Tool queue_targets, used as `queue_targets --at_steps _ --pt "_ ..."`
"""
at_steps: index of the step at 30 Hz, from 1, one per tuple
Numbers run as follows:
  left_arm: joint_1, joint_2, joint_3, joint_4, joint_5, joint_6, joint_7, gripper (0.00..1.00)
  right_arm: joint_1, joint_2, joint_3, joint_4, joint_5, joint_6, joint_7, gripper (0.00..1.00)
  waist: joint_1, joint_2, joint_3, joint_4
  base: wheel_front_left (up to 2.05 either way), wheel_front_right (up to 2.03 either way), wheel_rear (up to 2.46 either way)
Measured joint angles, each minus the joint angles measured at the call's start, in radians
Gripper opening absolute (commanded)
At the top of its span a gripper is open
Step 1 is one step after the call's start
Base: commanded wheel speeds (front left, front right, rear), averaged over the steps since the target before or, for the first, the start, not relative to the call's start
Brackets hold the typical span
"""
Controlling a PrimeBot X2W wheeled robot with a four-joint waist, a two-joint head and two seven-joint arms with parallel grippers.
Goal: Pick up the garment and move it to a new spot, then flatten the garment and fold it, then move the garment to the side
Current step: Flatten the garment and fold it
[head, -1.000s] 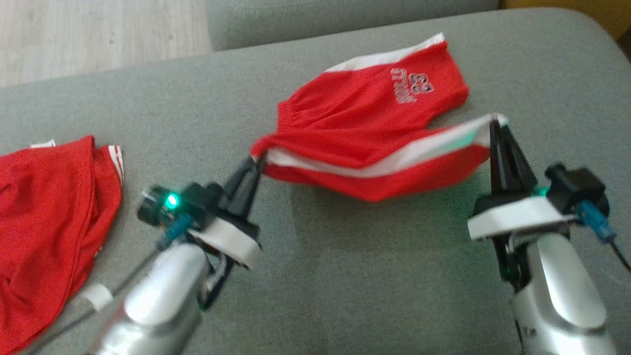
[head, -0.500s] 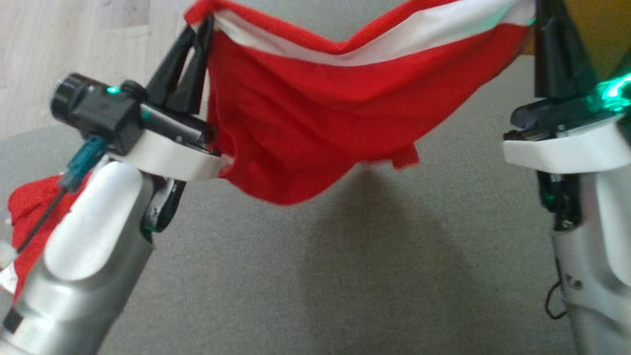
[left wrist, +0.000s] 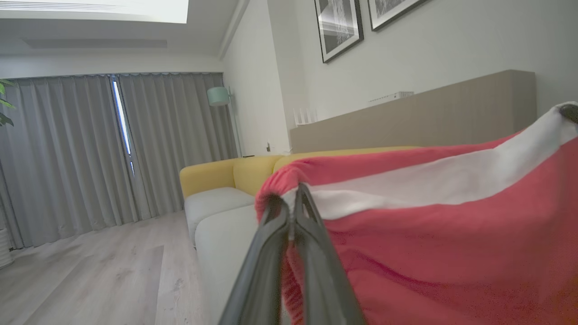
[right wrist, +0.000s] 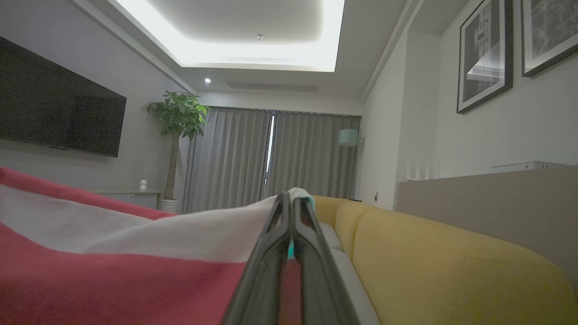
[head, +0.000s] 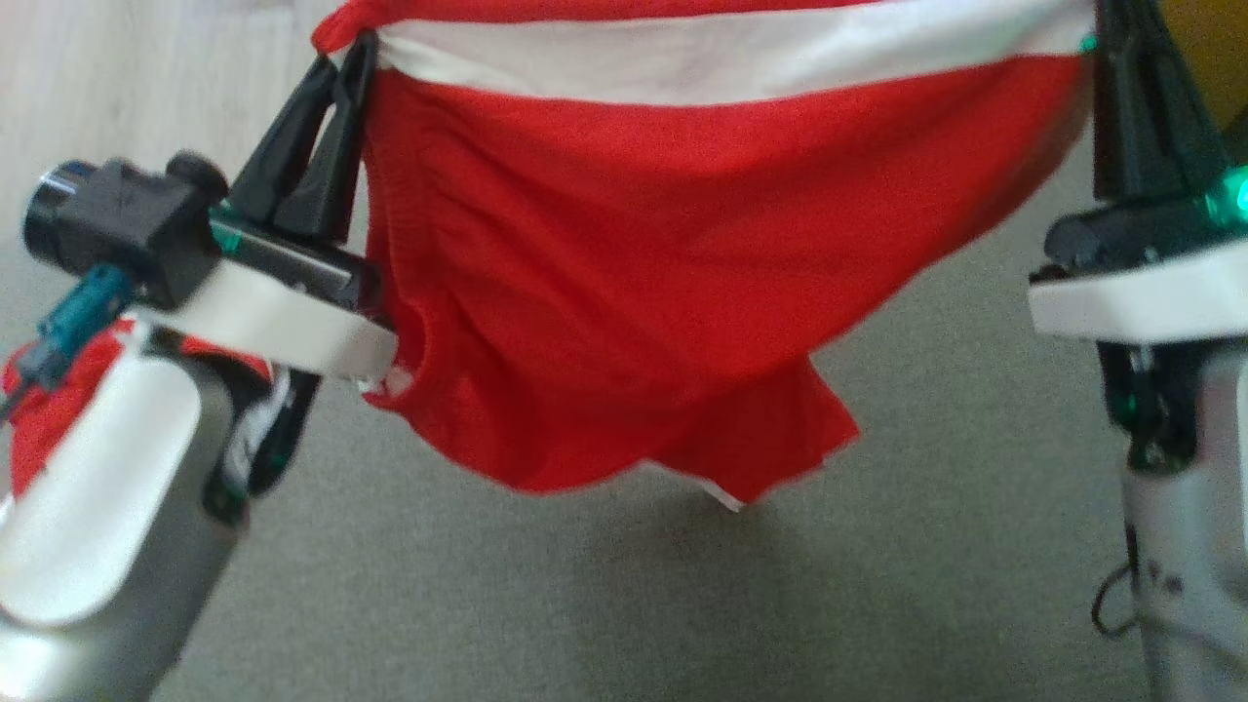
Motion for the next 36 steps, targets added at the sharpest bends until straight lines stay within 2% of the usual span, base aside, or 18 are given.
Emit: queue_targets --at_steps 3,4,8,13,16,20,24,30,36 --pt "-0.091 0.002 0.006 0.078 -0.023 -0.041 0.020 0.00 -0.123 -0.001 0.001 0.100 0.012 0.000 0.008 0.00 0.0003 0.0000 0.063 -0.003 0.00 0.00 0.00" --pt "-0.091 0.002 0.006 0.078 -0.023 -0.041 0.020 0.00 -0.123 -0.001 0.001 0.100 0.012 0.000 0.008 0.00 0.0003 0.0000 0.063 -0.003 0.00 0.00 0.00" --pt "-0.319 -0.017 0.013 0.248 -0.034 -0.116 0.019 0.00 -0.398 -0.012 -0.003 0.287 0.016 0.000 -0.009 0.00 0.0005 0.0000 0.170 -0.003 0.00 0.00 0.00" --pt "-0.599 -0.068 0.043 0.489 -0.017 -0.168 -0.072 0.00 -0.711 -0.023 0.018 0.530 -0.036 0.000 -0.111 0.00 0.0007 -0.0001 0.299 -0.001 0.00 0.00 0.00" --pt "-0.704 -0.101 0.042 0.602 0.005 -0.187 -0.143 0.00 -0.818 -0.013 0.012 0.656 -0.069 0.000 -0.181 0.00 0.0007 -0.0001 0.361 0.002 0.00 0.00 0.00" --pt "-0.727 -0.145 0.010 0.733 0.013 -0.210 -0.239 0.00 -0.818 0.002 0.008 0.825 -0.071 0.000 -0.212 0.00 0.0006 -0.0001 0.406 0.010 0.00 0.00 0.00" --pt "-0.688 -0.181 -0.058 0.827 0.013 -0.222 -0.309 0.00 -0.767 -0.019 0.043 0.956 -0.071 0.000 -0.223 0.00 0.0002 -0.0001 0.419 0.028 0.00 0.00 0.00" --pt "-0.533 -0.187 -0.182 0.871 -0.009 -0.230 -0.346 0.00 -0.665 -0.046 0.218 1.089 0.013 0.000 -0.191 0.00 0.0001 -0.0001 0.402 0.037 0.00 0.00 0.00" --pt "-0.380 -0.153 -0.300 0.827 -0.059 -0.230 -0.347 0.00 -0.595 -0.111 0.424 1.081 0.187 0.000 -0.088 0.00 0.0000 0.0000 0.348 0.041 0.00 0.00 0.00"
